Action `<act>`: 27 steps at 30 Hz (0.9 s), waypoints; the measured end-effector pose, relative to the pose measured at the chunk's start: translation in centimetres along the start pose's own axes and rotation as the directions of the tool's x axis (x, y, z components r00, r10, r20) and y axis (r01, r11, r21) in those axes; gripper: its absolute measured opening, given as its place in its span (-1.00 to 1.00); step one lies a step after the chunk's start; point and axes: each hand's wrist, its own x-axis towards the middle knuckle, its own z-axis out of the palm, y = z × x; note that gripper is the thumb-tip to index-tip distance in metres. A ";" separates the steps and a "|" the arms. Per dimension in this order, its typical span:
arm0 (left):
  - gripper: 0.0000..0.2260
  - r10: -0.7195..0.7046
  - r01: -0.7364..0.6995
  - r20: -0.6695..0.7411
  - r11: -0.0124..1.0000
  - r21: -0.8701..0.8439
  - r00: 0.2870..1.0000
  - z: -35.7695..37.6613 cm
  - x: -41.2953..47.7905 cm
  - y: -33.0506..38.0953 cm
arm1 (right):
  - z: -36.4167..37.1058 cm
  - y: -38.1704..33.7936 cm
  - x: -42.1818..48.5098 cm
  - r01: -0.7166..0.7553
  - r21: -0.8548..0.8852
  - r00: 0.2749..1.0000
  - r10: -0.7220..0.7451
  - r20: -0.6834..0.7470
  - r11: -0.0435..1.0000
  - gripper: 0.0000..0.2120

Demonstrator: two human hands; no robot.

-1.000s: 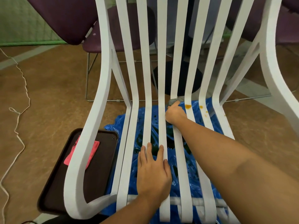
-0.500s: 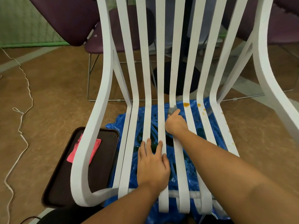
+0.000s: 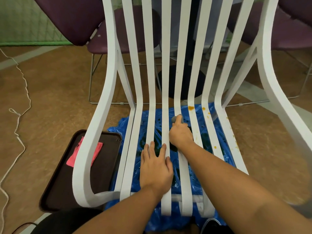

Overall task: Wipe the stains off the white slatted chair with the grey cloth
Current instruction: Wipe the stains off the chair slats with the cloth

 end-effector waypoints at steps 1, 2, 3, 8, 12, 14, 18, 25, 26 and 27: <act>-0.51 0.000 0.000 -0.005 1.000 -0.002 1.000 0.0 0.0 0.0 | -0.2 -0.1 0.4 -0.004 0.021 1.000 0.003 0.004 1.000 -0.60; -0.51 0.001 -0.001 -0.006 1.000 -0.003 1.000 0.1 0.0 0.0 | -0.4 -0.2 0.9 -0.016 0.045 1.000 0.016 0.009 0.999 -0.65; -0.51 0.002 -0.002 -0.005 1.000 -0.004 1.000 0.1 0.0 0.0 | -0.7 -0.4 1.4 -0.030 0.065 0.999 0.029 0.014 0.997 -0.69; -0.50 -0.001 0.001 -0.018 1.000 -0.004 1.000 0.5 0.1 -0.2 | -1.2 -1.1 5.0 -0.018 0.083 1.000 0.017 0.019 0.996 -0.63; -0.50 -0.007 0.007 -0.003 1.000 -0.014 1.000 0.7 0.2 -0.4 | -1.3 -1.8 7.7 -0.029 0.084 0.999 0.027 0.029 0.996 -0.52; -0.49 -0.008 0.007 -0.014 1.000 -0.022 1.000 0.7 0.3 -0.4 | -1.3 -1.9 8.5 -0.041 0.095 0.999 0.039 0.021 0.995 -0.46; -0.50 -0.007 0.007 0.006 1.000 -0.028 1.000 0.5 0.5 -0.3 | -1.4 -2.1 9.3 -0.070 0.123 0.997 0.067 0.028 0.990 -0.44; -0.51 0.011 -0.011 -0.017 1.000 -0.029 1.000 0.7 0.8 -0.3 | -2.0 -1.4 9.0 -0.064 0.205 0.996 0.050 0.074 0.977 -0.56; -0.51 0.011 -0.012 -0.015 0.999 -0.033 1.000 0.7 0.8 -0.4 | -2.0 -1.2 8.7 -0.062 0.236 0.996 0.044 0.081 0.970 -0.61; -0.51 0.012 -0.012 -0.014 0.999 -0.036 1.000 0.5 0.7 -0.4 | -2.1 -1.0 8.2 -0.056 0.263 0.996 0.036 0.081 0.963 -0.66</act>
